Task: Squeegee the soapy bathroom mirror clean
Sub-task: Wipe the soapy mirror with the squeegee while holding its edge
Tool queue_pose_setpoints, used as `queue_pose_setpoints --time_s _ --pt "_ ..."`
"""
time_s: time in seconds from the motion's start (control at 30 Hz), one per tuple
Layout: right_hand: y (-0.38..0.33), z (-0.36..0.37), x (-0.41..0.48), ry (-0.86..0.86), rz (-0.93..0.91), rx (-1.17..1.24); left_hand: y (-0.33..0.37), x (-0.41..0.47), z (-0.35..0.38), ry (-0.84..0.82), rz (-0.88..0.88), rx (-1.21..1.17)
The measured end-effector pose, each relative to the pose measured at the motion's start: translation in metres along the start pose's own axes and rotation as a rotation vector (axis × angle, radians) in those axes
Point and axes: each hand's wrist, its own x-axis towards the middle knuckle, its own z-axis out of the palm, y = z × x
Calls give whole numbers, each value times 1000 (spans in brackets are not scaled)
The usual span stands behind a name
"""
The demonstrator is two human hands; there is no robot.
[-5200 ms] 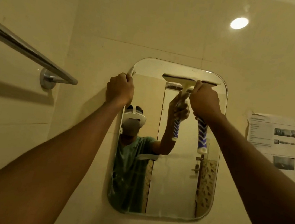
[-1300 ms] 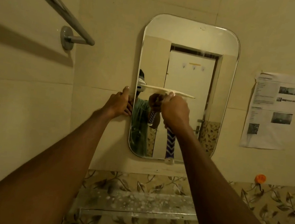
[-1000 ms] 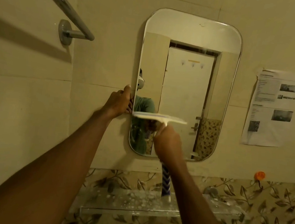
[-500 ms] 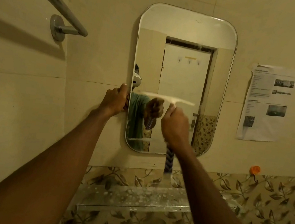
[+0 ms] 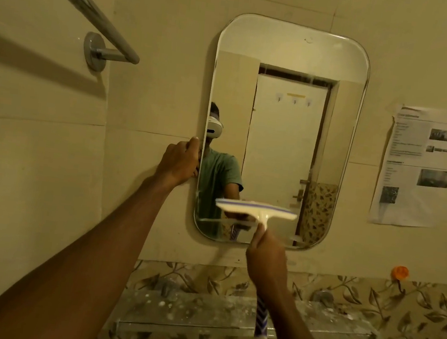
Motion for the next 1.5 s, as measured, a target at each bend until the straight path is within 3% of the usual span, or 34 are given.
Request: queue_pose_setpoints --time_s 0.13,0.4,0.8,1.07,1.27,1.5 --pt "12 6 -15 -9 36 -78 1 -1 1 24 -11 6" --pt "-51 4 14 9 -42 94 3 -1 1 48 -41 6" --pt "23 32 -45 -30 22 -78 -18 -23 12 83 -26 111" --pt "8 -26 24 141 48 26 -35 -42 24 109 -51 108" --pt "45 -9 -7 47 108 10 -47 -51 32 112 -77 83" --pt "43 -20 -6 85 89 28 -48 -52 31 126 -79 52"
